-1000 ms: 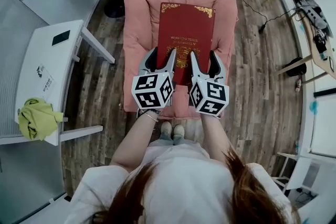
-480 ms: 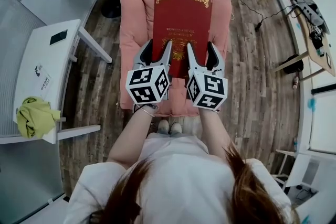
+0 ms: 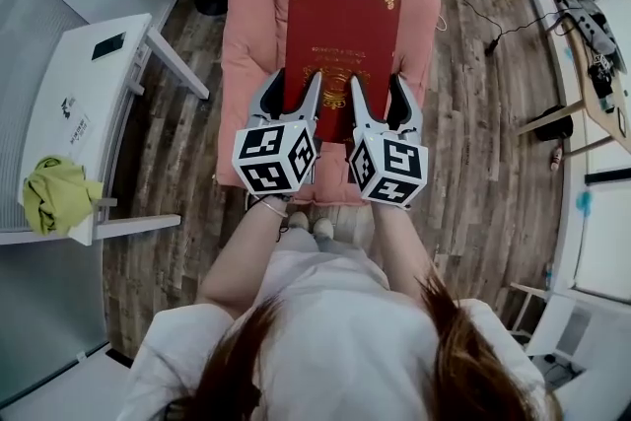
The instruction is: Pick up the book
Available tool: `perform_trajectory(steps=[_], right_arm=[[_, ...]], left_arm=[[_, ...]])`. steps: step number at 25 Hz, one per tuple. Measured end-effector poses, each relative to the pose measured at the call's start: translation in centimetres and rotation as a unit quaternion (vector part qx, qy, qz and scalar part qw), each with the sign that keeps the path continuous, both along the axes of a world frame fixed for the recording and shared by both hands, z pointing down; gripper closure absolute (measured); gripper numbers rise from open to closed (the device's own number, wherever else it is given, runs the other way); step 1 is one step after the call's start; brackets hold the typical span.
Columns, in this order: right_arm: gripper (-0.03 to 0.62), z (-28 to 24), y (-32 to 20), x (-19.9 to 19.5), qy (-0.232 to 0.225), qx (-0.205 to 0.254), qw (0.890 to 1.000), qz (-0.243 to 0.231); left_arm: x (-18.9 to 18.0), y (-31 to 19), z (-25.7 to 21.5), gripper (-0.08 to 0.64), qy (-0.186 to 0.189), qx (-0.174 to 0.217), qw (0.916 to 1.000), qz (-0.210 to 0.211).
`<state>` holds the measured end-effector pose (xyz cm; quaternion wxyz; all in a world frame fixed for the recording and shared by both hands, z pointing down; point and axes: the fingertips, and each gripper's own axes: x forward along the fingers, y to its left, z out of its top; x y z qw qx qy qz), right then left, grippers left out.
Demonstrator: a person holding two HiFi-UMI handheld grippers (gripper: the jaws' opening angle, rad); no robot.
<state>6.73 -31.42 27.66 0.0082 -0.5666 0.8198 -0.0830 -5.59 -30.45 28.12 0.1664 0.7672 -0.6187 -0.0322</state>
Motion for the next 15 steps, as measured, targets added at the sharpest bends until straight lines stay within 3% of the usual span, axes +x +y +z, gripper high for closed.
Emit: perform_trajectory(steps=[15], right_arm=[[0.314, 0.8, 5.6, -1.6, 0.002, -0.007, 1.000, -0.002]], left_arm=[[-1.6, 5.6, 0.9, 0.344, 0.006, -0.007, 1.0000, 0.000]])
